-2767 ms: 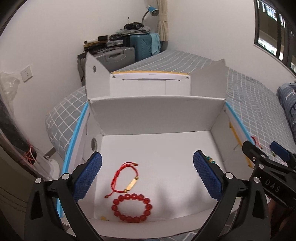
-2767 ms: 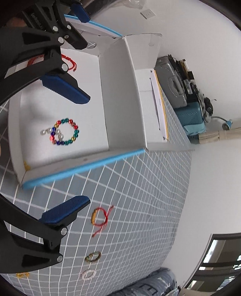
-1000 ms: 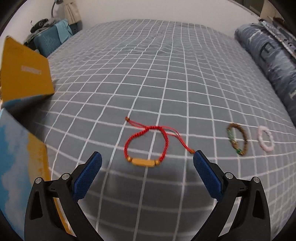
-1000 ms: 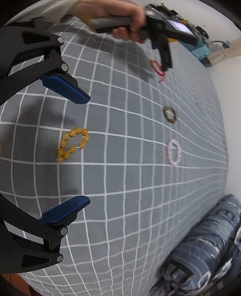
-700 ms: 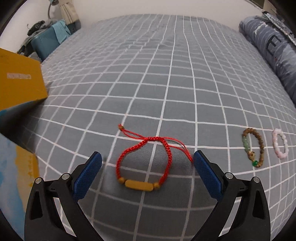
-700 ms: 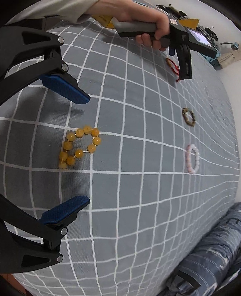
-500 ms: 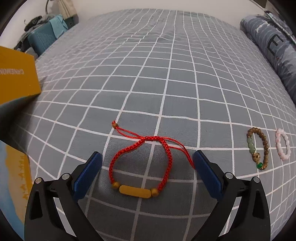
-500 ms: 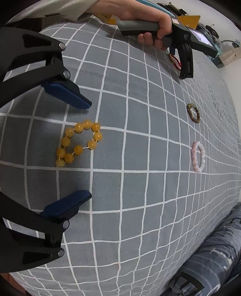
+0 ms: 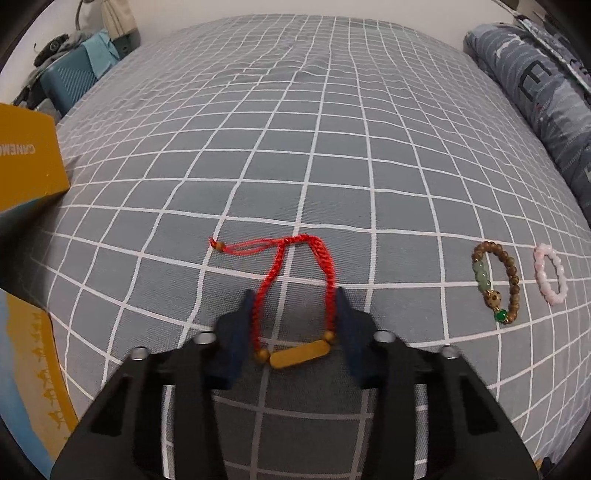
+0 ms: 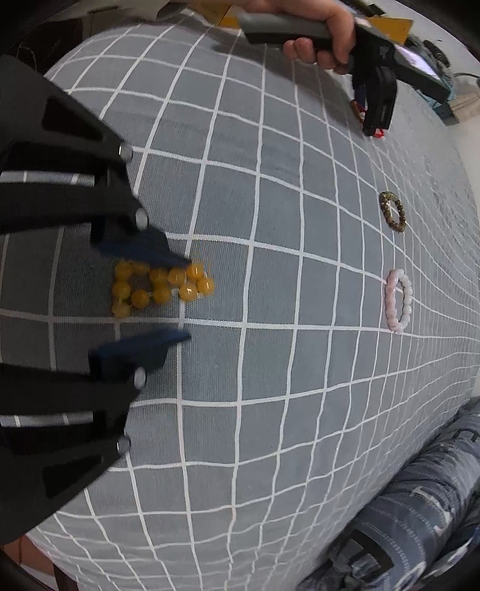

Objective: Organize jewelry
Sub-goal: 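Grasp the red cord bracelet with left tool while right tool grasps amber bracelet, then lift and carry both held bracelets over the white box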

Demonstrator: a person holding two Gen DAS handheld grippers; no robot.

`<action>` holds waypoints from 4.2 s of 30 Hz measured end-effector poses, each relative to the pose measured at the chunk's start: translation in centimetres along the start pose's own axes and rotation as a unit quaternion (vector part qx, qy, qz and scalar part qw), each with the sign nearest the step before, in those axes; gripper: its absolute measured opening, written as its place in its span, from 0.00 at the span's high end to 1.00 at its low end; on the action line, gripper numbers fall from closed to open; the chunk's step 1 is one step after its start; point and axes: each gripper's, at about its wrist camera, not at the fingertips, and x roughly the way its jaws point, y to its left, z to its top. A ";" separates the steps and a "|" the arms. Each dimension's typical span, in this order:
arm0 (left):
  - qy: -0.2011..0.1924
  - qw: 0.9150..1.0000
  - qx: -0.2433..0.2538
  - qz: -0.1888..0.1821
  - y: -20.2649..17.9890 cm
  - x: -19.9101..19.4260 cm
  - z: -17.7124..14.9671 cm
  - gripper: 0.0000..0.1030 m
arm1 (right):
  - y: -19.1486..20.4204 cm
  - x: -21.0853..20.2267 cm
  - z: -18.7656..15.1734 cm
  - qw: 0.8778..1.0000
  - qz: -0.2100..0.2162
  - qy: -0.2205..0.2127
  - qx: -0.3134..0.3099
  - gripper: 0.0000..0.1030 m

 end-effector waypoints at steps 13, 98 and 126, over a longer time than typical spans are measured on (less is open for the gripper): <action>-0.005 1.000 0.011 0.003 -0.3 -0.9 -0.1 0.93 | 0.3 -0.8 0.3 1.000 0.010 -0.009 -0.002 0.91; -0.166 0.985 -0.034 0.006 12.2 -26.8 -15.9 0.92 | 16.4 -12.3 6.9 0.978 0.073 -0.189 -0.040 0.91; -0.146 0.972 -0.153 0.105 28.1 -27.6 -20.3 0.92 | 35.6 -16.6 6.6 0.943 0.183 -0.223 -0.168 0.91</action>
